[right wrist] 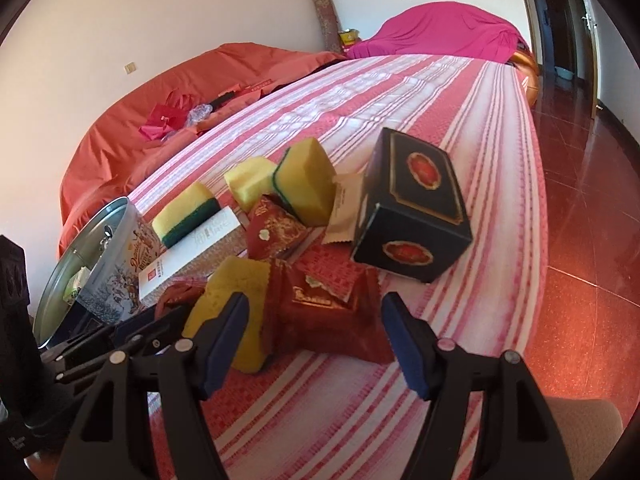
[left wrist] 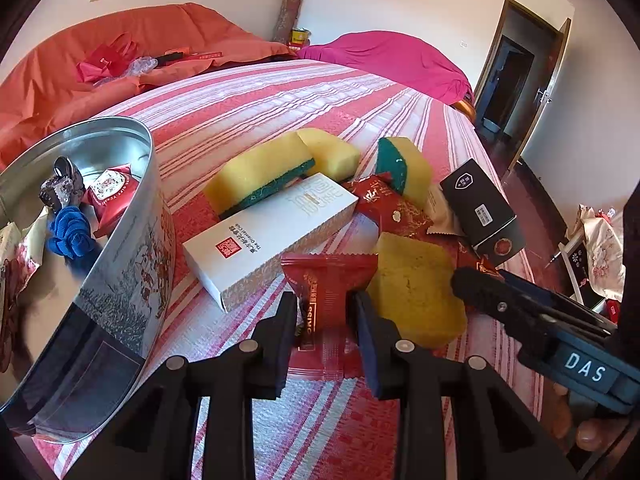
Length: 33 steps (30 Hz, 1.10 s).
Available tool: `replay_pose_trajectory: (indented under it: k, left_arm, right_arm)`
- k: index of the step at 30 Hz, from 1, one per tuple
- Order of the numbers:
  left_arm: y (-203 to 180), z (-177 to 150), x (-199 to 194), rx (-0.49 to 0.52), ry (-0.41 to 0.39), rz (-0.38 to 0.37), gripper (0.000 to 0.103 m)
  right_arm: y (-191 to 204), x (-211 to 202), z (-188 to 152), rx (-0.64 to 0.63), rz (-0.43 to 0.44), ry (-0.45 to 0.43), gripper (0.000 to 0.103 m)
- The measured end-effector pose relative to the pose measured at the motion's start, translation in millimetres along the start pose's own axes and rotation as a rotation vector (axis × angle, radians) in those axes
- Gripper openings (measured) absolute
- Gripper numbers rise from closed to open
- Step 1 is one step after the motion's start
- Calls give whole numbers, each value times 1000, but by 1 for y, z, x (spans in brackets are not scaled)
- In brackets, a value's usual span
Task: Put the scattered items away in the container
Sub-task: 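Grasp a red snack packet with the left gripper while the right gripper grasps another red packet, then lift both red packets from the pile with both grippers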
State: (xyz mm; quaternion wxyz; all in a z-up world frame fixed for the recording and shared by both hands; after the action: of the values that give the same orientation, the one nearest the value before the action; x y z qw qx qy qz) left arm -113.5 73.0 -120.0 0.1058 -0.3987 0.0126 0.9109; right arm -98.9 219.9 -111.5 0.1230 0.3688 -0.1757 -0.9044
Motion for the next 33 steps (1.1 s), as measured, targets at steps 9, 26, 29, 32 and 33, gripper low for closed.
replay_pose_trajectory:
  k: [9, 26, 29, 32, 33]
  left_arm:
    - [6, 0, 2, -24, 9, 14, 41]
    - [15, -4, 7, -82, 43, 25, 41]
    - [13, -5, 7, -61, 42, 45, 41]
    - [12, -4, 7, -53, 43, 55, 41]
    - [13, -4, 7, -52, 43, 57, 41]
  right_arm:
    - [-8, -4, -4, 3, -30, -43, 50]
    - [-18, -8, -4, 108, -55, -91, 49]
    - [-23, -9, -5, 136, -56, -88, 49]
    - [-17, -10, -3, 110, -52, -81, 49]
    - [-14, -9, -2, 96, -46, -78, 49]
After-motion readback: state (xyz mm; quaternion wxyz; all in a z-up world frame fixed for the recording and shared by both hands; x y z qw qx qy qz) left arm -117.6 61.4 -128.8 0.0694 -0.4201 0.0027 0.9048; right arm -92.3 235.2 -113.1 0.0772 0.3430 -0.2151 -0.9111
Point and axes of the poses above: each gripper's, at about its wrist camera, not at the fingertips, and x roughly the way its jaws point, y to its left, z to its top, the point moved 7 cm from there along x, roughly the way its jaws point, and after that the axes turned 11 degrees about z, right-handed, at the moved point
